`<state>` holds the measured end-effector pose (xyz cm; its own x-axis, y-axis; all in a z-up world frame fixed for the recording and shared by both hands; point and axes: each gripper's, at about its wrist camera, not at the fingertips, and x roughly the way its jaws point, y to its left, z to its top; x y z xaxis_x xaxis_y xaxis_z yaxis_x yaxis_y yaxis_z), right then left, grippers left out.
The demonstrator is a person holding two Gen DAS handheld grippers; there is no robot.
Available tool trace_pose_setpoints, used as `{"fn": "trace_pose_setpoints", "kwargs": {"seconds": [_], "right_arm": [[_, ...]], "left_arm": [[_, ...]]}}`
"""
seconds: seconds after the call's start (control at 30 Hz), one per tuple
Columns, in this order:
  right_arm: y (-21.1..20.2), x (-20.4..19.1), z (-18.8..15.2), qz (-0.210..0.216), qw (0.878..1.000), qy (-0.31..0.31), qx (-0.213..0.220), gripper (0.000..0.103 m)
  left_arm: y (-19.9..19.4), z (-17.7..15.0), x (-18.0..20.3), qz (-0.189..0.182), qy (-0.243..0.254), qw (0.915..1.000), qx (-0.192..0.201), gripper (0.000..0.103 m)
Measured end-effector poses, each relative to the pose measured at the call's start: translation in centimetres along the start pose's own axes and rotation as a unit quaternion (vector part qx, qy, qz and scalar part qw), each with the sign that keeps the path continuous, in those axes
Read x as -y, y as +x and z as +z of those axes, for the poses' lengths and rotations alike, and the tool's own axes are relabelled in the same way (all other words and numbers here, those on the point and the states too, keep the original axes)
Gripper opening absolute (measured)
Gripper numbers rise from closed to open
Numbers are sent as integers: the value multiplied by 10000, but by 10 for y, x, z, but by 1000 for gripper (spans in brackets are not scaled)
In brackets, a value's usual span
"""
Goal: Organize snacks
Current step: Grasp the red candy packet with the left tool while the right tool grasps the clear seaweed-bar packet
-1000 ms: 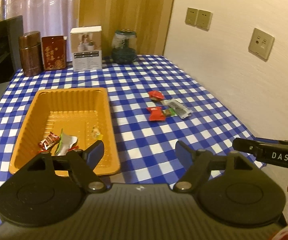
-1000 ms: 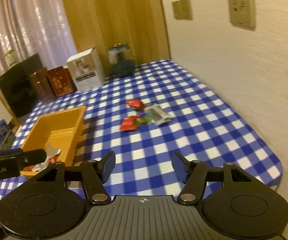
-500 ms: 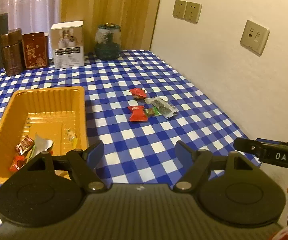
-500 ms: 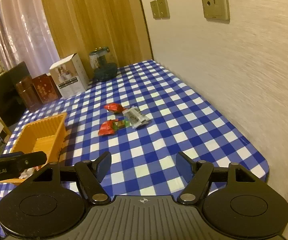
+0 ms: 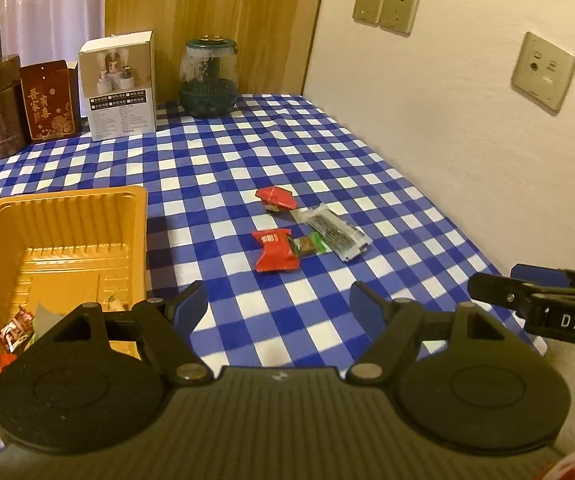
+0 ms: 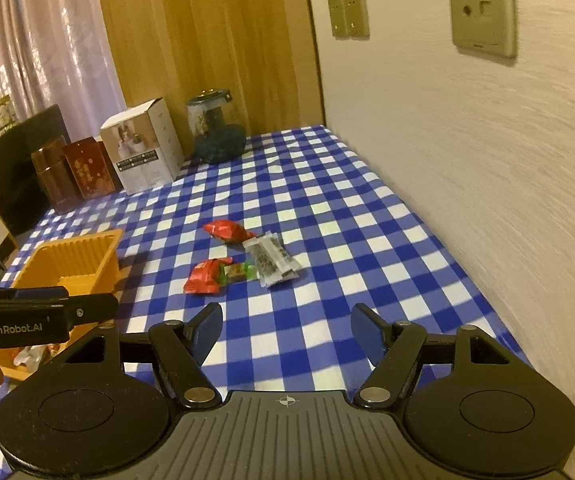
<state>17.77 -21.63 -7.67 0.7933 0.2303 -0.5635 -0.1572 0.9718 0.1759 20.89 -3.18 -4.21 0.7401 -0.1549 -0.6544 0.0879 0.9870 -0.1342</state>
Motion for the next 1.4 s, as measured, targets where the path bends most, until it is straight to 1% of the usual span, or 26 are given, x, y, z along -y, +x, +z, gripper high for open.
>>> {"fn": "trace_pose_setpoints", "kwargs": {"seconds": [0.3,0.43,0.53,0.67,0.73,0.9,1.0,1.07,1.3,1.4], "right_arm": [[43,9,13,146,9997,-135,-107,71],[59,11,17,185,9996,-180,-127,71],[70,14,18,174,9995,-187,-158,71],[84,17,20,182,9994,-202,-204,71],[90,18,20,190,9993,-216,-230,71],[106,18,22,193,9990,-266,-301,71],[115,20,23,196,9989,-272,-326,71],[122,20,24,193,9988,-276,-349,70],[139,20,26,203,9985,-334,-382,70],[147,20,28,228,9982,-390,-386,70]], "left_arm": [[43,18,-3,147,-45,9999,-2,69],[61,25,-2,145,-27,9999,-34,62],[76,27,1,126,43,9999,-103,61],[97,28,5,149,188,9994,-241,49],[107,29,5,148,219,9992,-296,45],[131,31,4,106,211,9988,-428,42],[143,31,4,120,237,9985,-483,38],[152,30,4,184,270,9981,-523,33],[170,28,-2,105,134,9980,-614,30],[174,28,-2,103,162,9980,-597,29]]}}
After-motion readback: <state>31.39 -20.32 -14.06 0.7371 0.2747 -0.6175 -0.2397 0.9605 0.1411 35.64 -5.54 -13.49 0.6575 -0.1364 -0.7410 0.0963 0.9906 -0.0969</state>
